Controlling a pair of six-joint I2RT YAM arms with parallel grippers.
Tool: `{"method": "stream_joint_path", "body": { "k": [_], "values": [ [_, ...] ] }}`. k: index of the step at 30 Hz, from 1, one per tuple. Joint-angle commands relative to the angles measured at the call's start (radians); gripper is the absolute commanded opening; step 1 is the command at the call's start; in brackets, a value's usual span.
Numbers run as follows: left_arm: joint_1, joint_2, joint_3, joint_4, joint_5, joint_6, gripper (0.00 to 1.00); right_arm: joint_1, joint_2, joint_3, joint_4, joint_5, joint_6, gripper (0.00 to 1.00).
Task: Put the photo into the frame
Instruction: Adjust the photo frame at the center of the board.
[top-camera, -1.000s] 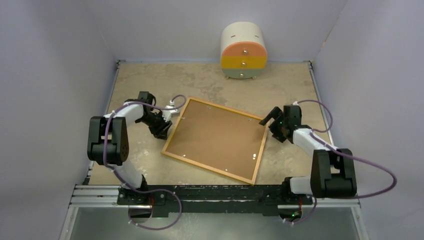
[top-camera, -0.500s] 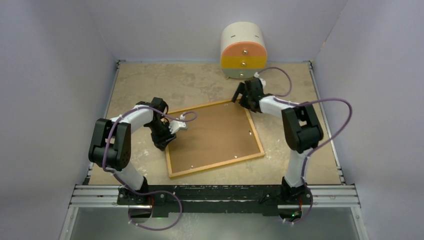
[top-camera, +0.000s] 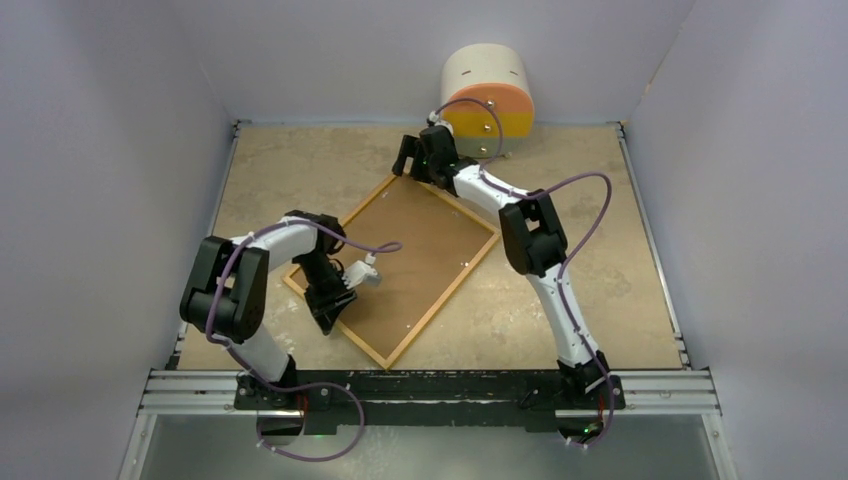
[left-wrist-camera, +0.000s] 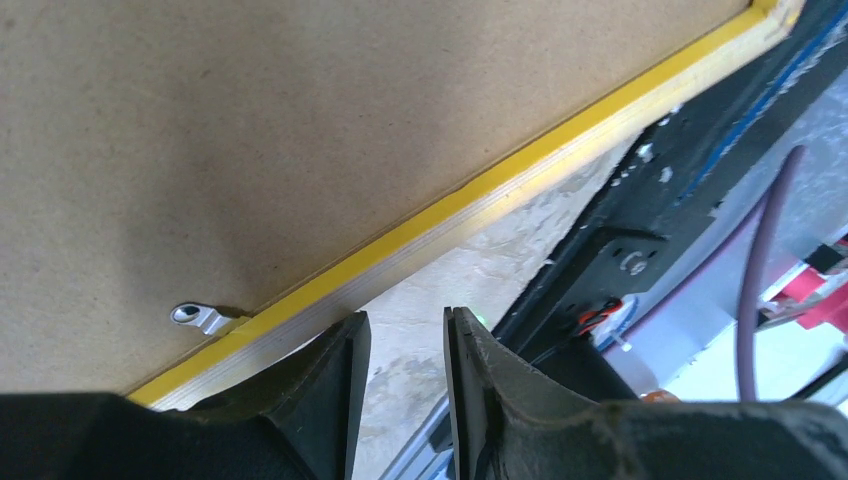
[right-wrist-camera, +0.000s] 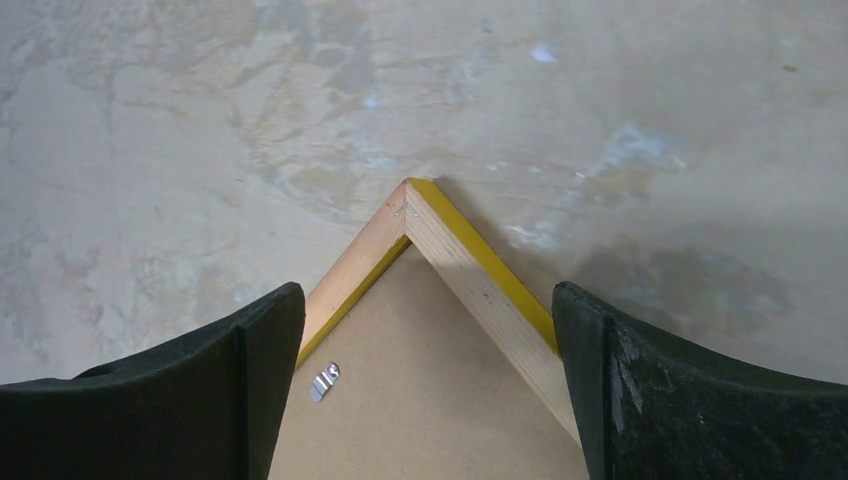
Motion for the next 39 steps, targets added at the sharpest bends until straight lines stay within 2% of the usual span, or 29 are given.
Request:
{"method": "stream_joint_path", "body": {
  "k": [1, 3, 5, 9, 13, 17, 22, 26, 32, 39],
  "values": [
    [-0.092, -0.009, 0.065, 0.253, 0.236, 0.008, 0.39, 0.124, 0.025, 0.083, -0.216, -0.236, 0.035, 0.95],
    [-0.103, -0.022, 0.091, 0.226, 0.262, 0.011, 0.44, 0.113, -0.012, 0.087, -0.216, -0.203, 0.007, 0.97],
    [-0.104, -0.032, 0.126, 0.182, 0.286, 0.031, 0.53, 0.094, -0.053, 0.088, -0.222, -0.167, -0.020, 0.99],
    [-0.091, -0.073, 0.203, 0.090, 0.283, 0.069, 0.57, 0.064, -0.145, 0.067, -0.236, -0.123, -0.055, 0.99],
    [-0.020, -0.107, 0.296, -0.019, 0.276, 0.133, 0.59, 0.055, -0.221, 0.044, -0.320, -0.093, -0.084, 0.99],
    [0.167, -0.068, 0.410, -0.029, 0.213, 0.156, 0.59, 0.055, -0.399, -0.203, -0.244, -0.049, -0.072, 0.99],
    [0.414, 0.100, 0.526, 0.041, 0.132, 0.131, 0.54, 0.054, -0.678, -0.562, -0.215, -0.057, -0.005, 0.99],
    [0.515, 0.217, 0.533, 0.149, 0.062, 0.068, 0.51, 0.054, -0.859, -0.795, -0.233, -0.068, 0.041, 0.99],
    [0.532, 0.278, 0.446, 0.248, 0.057, 0.031, 0.43, 0.053, -1.048, -1.098, -0.177, -0.136, 0.133, 0.99],
    [0.434, 0.270, 0.313, 0.273, 0.132, -0.010, 0.36, 0.022, -1.141, -1.243, -0.117, -0.194, 0.211, 0.99]
  ]
}}
